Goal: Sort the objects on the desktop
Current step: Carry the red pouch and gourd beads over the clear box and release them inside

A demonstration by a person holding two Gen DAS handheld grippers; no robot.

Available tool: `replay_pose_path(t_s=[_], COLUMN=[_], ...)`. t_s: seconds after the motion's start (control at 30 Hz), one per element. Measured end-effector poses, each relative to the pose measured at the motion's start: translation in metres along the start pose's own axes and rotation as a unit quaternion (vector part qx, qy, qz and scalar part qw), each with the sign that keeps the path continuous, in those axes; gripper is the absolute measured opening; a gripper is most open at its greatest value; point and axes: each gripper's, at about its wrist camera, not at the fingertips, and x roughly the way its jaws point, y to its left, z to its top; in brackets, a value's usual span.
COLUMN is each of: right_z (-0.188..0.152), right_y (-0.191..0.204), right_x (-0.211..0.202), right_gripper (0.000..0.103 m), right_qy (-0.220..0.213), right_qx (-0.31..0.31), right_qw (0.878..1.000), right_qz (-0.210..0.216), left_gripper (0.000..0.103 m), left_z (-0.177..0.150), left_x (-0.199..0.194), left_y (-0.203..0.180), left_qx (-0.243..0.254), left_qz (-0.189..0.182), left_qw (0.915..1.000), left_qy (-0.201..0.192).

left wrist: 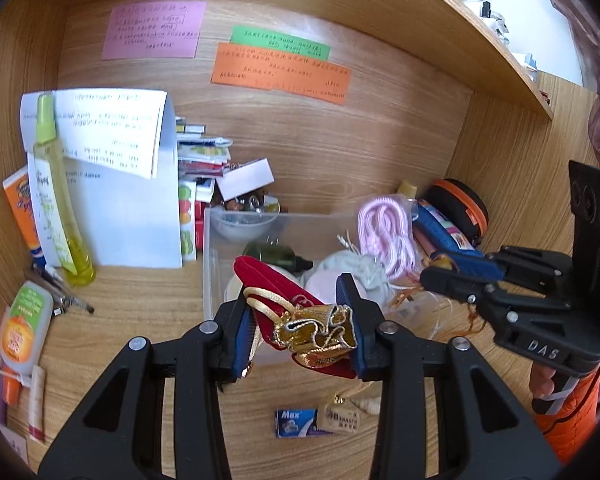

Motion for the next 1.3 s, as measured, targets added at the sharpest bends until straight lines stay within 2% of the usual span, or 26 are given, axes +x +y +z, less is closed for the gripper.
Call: replay_pose_path(t_s=[0.37, 0.6, 0.77, 0.93, 1.07, 1.3], right_z=[0.03, 0.05, 0.06, 0.056, 0.048, 0.034], right_y=[-0.022, -0.031, -0.035, -0.039, -0.044, -0.052], right_x=[0.002, 0.017, 0.035, 0.059, 0.081, 0.113], right_gripper=[0.018, 0.018, 0.018, 0.018, 0.018, 0.018], right_qy=[-0.024, -0.033, -0.031, -0.014, 0.007, 0.052], right_qx=[0.001, 0.0, 0.005, 0.017, 0.031, 0.045], right_qw=[0.999, 0.999, 0.999, 0.999, 0.999, 0.997], right_qz=[-0.023, -0.038, -0.036, -0.026, -0.02, -0.032], left_gripper=[0.038, 0.038, 0.038, 0.038, 0.038, 0.038], left_z=[0.034, 0.066, 0.079, 0.075, 0.066, 0.05], left_x=[0.019, 0.036, 0.053, 0.079, 0.101, 0.122], left_y=[-0.002, 0.002, 0.005, 0.008, 0.012, 0.009], left_qx=[0.014, 0.02, 0.012, 0.007, 0.01, 0.03], left_qz=[0.015, 0.038, 0.04, 0.048, 0.049, 0.063], left_qw=[0.9997, 0.9987, 0.9988, 0.9988, 0.9984, 0.9957], left_qy=[-0.012, -0.028, -0.027, -0.006, 0.026, 0.061])
